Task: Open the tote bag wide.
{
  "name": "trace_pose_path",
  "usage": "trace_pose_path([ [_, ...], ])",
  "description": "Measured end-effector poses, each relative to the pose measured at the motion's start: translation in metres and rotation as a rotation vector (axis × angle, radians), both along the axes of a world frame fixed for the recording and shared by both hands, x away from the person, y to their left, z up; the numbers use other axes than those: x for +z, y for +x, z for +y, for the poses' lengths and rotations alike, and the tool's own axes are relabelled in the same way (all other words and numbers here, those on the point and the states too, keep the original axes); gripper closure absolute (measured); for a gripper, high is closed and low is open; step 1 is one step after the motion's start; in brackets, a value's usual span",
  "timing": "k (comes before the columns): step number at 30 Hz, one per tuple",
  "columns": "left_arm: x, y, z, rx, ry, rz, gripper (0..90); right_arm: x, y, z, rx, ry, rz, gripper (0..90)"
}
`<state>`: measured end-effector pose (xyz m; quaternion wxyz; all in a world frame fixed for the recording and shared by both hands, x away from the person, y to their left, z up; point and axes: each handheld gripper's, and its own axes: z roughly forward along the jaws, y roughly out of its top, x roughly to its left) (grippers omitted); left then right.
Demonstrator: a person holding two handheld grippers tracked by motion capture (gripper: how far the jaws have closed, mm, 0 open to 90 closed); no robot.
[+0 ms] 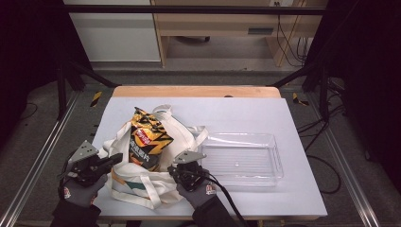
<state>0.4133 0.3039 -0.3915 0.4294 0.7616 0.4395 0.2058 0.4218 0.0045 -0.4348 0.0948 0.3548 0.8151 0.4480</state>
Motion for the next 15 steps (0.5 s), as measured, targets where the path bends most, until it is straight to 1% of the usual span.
trace_pose_path([
  [1, -0.002, 0.001, 0.001, 0.005, 0.010, 0.008, 89.9, -0.001, 0.000, 0.000, 0.001, -0.001, -0.001, 90.0],
  [3, -0.006, 0.001, 0.002, 0.021, 0.043, 0.014, 89.9, -0.004, -0.003, 0.001, 0.002, -0.005, -0.007, 90.0],
  [4, -0.008, 0.001, 0.003, 0.028, 0.052, 0.020, 89.9, -0.005, -0.003, 0.001, 0.000, -0.002, -0.006, 90.0],
  [5, -0.013, 0.000, 0.005, 0.033, 0.070, 0.035, 89.9, -0.006, -0.004, 0.001, -0.003, 0.002, 0.000, 90.0],
  [6, -0.016, 0.000, 0.007, 0.037, 0.079, 0.044, 89.9, -0.007, -0.004, 0.000, 0.002, 0.004, -0.004, 90.0],
  [7, -0.016, 0.000, 0.007, 0.037, 0.079, 0.044, 89.9, -0.007, -0.004, 0.000, 0.002, 0.004, -0.004, 90.0],
  [8, -0.019, 0.000, 0.009, 0.039, 0.083, 0.053, 89.9, -0.008, -0.005, 0.000, 0.003, 0.010, -0.003, 90.0],
  [9, -0.024, -0.001, 0.013, 0.046, 0.082, 0.073, 89.9, -0.009, -0.006, 0.000, 0.001, 0.016, 0.004, 90.0],
  [10, -0.024, -0.001, 0.013, 0.046, 0.082, 0.073, 89.9, -0.009, -0.006, 0.000, 0.001, 0.016, 0.004, 90.0],
  [12, -0.029, -0.002, 0.016, 0.056, 0.086, 0.090, 89.9, -0.012, -0.007, 0.000, -0.001, 0.020, 0.003, 90.0],
  [13, -0.029, -0.002, 0.016, 0.056, 0.086, 0.090, 89.9, -0.014, -0.008, 0.000, 0.001, 0.024, 0.005, 90.0],
  [15, -0.032, -0.002, 0.016, 0.066, 0.102, 0.097, 90.0, -0.016, -0.009, 0.001, 0.000, 0.023, 0.002, 90.0],
])
